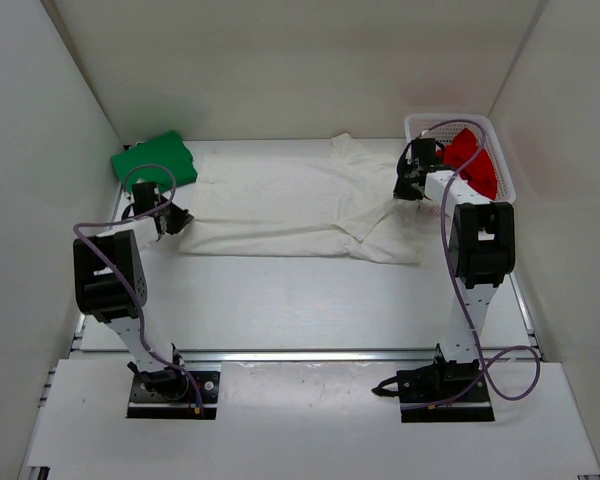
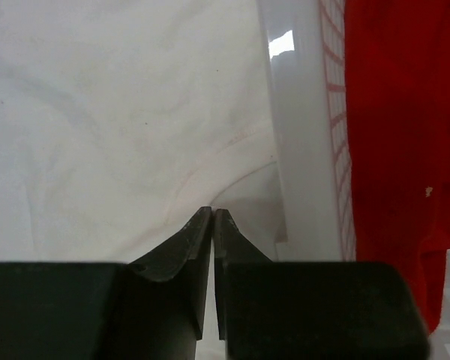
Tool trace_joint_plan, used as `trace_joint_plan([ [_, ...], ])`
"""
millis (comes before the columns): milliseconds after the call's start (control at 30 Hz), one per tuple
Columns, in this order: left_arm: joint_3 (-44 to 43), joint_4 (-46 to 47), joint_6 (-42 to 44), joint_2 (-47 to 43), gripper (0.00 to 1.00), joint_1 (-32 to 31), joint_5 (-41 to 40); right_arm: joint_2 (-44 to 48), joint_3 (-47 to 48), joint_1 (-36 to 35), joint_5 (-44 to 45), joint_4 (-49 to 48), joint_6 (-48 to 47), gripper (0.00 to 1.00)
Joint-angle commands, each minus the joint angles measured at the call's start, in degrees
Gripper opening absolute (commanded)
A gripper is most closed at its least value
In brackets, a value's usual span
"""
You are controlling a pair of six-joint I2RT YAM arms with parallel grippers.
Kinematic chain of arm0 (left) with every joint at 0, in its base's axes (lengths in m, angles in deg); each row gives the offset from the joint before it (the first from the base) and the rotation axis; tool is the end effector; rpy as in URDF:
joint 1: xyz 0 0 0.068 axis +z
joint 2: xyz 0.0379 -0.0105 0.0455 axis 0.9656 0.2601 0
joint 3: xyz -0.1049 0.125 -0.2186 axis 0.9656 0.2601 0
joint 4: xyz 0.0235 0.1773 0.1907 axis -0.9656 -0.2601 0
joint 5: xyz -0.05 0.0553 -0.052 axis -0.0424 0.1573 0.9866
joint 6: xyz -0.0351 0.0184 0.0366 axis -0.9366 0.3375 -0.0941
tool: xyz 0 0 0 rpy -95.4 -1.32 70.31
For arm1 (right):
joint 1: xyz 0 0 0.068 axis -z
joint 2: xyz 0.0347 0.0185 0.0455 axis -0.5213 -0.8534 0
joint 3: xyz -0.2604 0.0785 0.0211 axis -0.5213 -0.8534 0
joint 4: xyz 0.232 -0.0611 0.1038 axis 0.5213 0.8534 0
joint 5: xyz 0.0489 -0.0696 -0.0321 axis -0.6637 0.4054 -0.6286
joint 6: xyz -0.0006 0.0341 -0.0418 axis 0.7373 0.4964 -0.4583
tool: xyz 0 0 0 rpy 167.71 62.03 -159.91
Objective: Fold and stack the t-shirts
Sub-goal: Fold the flattened tshirt in 1/3 of the way
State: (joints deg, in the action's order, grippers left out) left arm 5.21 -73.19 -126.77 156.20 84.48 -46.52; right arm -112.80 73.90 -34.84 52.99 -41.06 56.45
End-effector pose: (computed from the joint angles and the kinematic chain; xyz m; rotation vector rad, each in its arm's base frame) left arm 0.3572 0.0550 0.1675 -1.0513 2.1584 -0.4713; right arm 0.4567 0.0279 0.2017 0.2997 2.4142 0.1876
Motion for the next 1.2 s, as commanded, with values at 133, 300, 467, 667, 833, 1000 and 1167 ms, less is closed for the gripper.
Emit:
trace_joint_plan([
  [133,0.28,-1.51,-0.01,1.68,0.4,1.86,2.14,4.44,-0.09,0.34,-0.57,-1.9,0.81,0.23],
  [300,3.18,-2.91,1.3,-8.94,0.51,1.69,-1.98,10.06,-0.26,-0.36,-1.47,-1.2,1.33,0.36],
  [467,12.82,-3.18,-0.27,-17.13,0.47,3.36,1.43,22.17,-13.75,-1.68,-2.6,-6.46,5.63,0.41],
  [667,24.45,-0.2,-2.91,-24.35,0.33,3.18,0.82,33.88,-32.5,-5.89,-5.77,-17.11,10.83,0.0],
  [833,25.33,2.87,-5.37,-19.26,0.4,3.62,4.07,40.29,-40.86,-8.0,-7.26,-18.68,11.97,0.01],
  [1000,25.16,9.46,-8.18,-16.18,0.47,2.66,3.37,45.74,-49.99,-9.58,-9.81,-20.09,12.94,0.07],
  [1167,23.58,10.53,-9.59,-12.15,0.47,1.86,3.37,51.19,-61.33,-8.28,-8.75,-22.98,16.01,0.2],
])
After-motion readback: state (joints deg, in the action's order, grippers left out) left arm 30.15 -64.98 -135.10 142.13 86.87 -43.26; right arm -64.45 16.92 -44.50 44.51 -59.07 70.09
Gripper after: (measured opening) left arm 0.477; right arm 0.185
